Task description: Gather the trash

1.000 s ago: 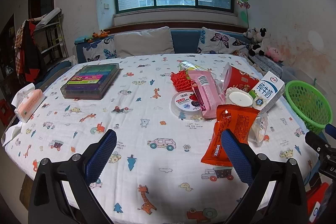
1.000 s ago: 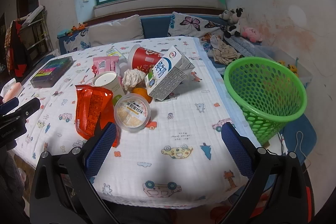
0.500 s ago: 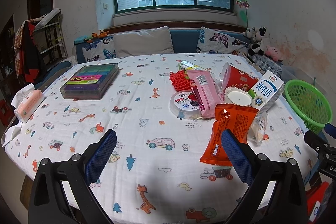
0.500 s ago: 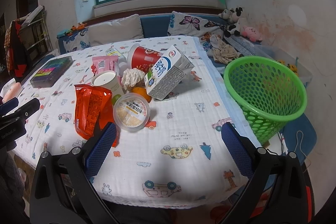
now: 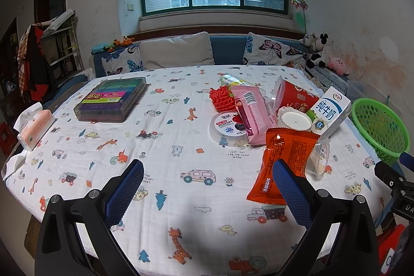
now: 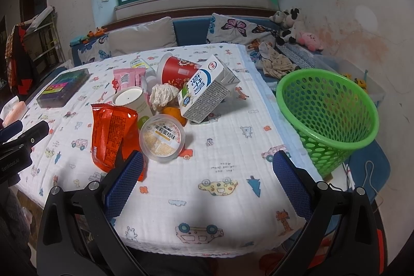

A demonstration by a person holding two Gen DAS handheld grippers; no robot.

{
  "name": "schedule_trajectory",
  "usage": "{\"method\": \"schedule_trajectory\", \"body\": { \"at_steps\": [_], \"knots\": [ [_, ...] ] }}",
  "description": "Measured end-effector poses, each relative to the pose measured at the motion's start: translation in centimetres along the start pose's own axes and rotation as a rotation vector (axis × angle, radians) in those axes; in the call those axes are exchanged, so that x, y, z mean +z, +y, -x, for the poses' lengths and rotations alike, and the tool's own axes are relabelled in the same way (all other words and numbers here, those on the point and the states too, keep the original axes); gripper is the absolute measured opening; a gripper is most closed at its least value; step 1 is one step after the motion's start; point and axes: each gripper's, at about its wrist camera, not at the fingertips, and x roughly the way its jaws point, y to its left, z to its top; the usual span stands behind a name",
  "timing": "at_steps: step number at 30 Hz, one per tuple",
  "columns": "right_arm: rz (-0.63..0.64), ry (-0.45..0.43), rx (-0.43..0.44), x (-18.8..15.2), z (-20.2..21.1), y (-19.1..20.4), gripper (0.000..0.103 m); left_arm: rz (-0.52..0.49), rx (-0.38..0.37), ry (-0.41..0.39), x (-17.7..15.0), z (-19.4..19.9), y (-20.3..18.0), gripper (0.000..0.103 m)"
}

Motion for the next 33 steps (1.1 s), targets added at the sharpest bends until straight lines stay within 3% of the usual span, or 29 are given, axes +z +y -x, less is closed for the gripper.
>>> {"method": "schedule_trajectory", "body": {
  "at_steps": [13,33],
  "knots": [
    [0.005,0.008,0.000,0.1,-0.4,0.1,0.099,-0.002,-0.001,0.005,-0.1,-0.2,-0.1,0.097],
    [0.008,0.062,0.008,1.7,-3.4,-0.3,0.099,-0.012,-0.022,0.093,0.8,-4.2,-0.9,0.097]
  ]
}}
